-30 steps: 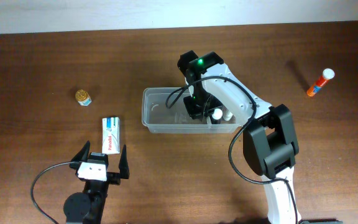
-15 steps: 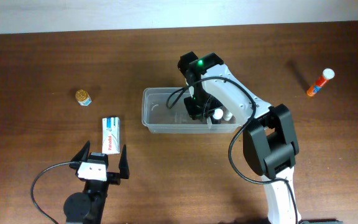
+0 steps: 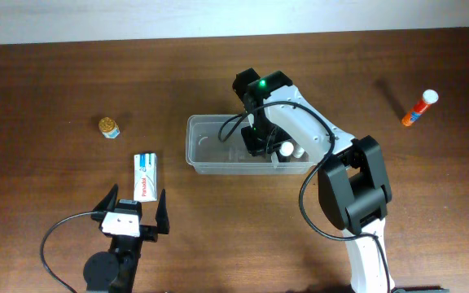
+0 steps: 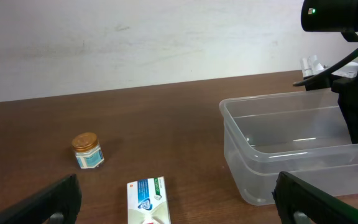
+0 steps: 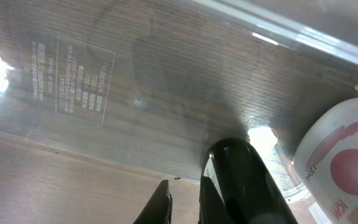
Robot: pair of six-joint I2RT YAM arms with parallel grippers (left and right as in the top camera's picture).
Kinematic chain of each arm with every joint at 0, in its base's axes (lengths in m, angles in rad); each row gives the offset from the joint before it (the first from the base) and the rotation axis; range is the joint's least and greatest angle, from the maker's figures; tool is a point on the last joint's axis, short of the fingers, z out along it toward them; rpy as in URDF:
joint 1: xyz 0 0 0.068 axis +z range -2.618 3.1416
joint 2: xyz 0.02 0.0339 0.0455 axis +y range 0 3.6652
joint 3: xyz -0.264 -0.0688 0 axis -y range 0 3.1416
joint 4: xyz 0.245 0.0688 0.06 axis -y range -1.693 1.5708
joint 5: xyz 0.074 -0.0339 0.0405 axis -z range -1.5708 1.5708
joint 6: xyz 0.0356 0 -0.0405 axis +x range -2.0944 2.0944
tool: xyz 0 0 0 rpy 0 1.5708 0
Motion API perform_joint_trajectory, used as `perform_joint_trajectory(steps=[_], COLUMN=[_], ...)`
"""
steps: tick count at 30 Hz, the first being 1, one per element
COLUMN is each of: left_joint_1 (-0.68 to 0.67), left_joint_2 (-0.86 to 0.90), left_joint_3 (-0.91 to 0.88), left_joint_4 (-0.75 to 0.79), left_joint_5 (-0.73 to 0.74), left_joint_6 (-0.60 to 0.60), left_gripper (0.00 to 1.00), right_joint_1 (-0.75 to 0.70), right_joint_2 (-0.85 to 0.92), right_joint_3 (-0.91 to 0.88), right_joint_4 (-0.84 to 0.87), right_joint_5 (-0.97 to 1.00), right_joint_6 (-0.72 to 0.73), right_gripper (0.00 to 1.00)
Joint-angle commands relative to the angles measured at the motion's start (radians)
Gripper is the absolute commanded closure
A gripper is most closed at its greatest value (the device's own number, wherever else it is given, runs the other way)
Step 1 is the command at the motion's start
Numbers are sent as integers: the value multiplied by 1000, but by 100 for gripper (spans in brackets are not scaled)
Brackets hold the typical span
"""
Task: Pack container
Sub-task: 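Lower the brown bottle into the container beside the spray bottle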
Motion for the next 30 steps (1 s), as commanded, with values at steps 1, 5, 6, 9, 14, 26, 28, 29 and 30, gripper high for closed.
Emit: perform_joint_trajectory(steps=[1, 5, 6, 9, 14, 26, 28, 29, 30], left_joint_1=[5, 5, 5, 5, 5, 5, 5, 5, 5], left_joint_2=[-5, -5, -5, -5, -5, -5, -5, -5, -5], left_joint_3=[-6, -6, -6, -6, -6, -6, -6, -6, -6], left_joint_4=[1, 1, 1, 1, 1, 1, 1, 1, 1], left_joint_5=[11, 11, 11, 11, 11, 11, 11, 11, 11], left_joint_6=[16, 16, 16, 16, 16, 16, 16, 16, 16], left_gripper=[1, 1, 1, 1, 1, 1, 1, 1, 1], right_joint_1=[6, 6, 6, 6, 6, 6, 6, 6, 6], right_joint_2=[4, 4, 4, 4, 4, 4, 4, 4, 4], right_joint_3=[-26, -26, -26, -26, -26, -26, -26, -26, -26], right_joint_4=[-11, -11, -11, -11, -15, -37, -41, -42, -41], right_joint_5=[10, 24, 25, 24, 38, 75, 80, 80, 80], right_joint_6=[7, 7, 8, 8, 11, 11, 11, 11, 11], right_gripper=[91, 91, 91, 91, 91, 91, 91, 91, 91])
